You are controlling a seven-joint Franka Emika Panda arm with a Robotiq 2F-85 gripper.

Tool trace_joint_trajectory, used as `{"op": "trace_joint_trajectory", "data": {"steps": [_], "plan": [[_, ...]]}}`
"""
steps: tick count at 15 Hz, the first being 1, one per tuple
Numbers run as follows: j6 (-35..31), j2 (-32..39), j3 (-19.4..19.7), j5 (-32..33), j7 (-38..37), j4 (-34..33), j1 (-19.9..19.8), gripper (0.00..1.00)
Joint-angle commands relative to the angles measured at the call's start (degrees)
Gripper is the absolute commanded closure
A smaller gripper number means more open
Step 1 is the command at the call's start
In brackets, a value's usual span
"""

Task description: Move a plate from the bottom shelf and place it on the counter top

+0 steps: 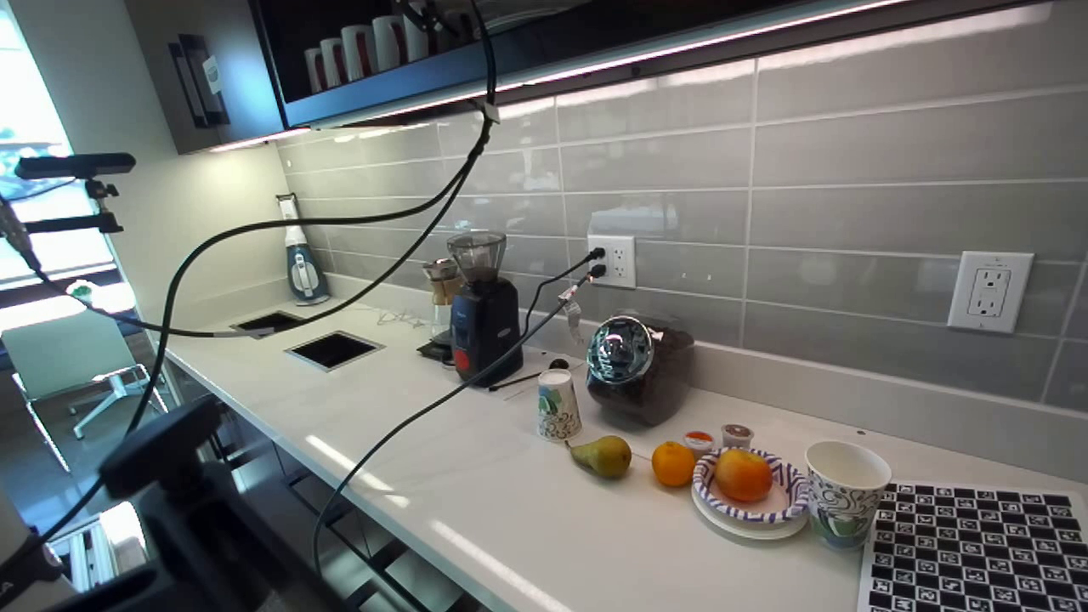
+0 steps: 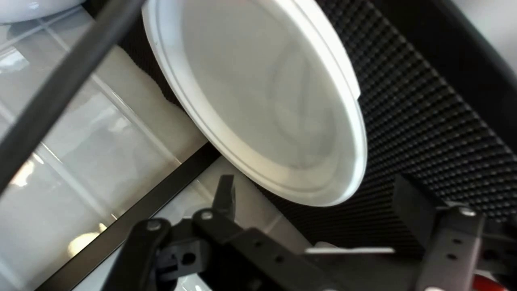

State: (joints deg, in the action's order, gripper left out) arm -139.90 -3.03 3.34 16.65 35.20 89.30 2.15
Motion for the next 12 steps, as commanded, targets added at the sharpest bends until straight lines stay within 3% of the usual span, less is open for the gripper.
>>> {"op": "trace_joint_trajectory", "data": {"steps": [1, 5, 6, 10, 12], "plan": [[-0.13, 1.59, -0.93, 1.2, 0.13, -2.1, -1.04, 0.0], [-0.03, 1.9, -1.03, 1.15, 0.21, -2.12, -1.1, 0.0], [0.02, 1.94, -1.05, 1.09, 0.25, -2.12, -1.11, 0.04], [0.1, 2.01, -1.03, 1.18, 0.23, -2.07, -1.19, 0.34], [0.1, 2.01, -1.0, 1.12, 0.27, -2.08, -1.26, 0.43]]}}
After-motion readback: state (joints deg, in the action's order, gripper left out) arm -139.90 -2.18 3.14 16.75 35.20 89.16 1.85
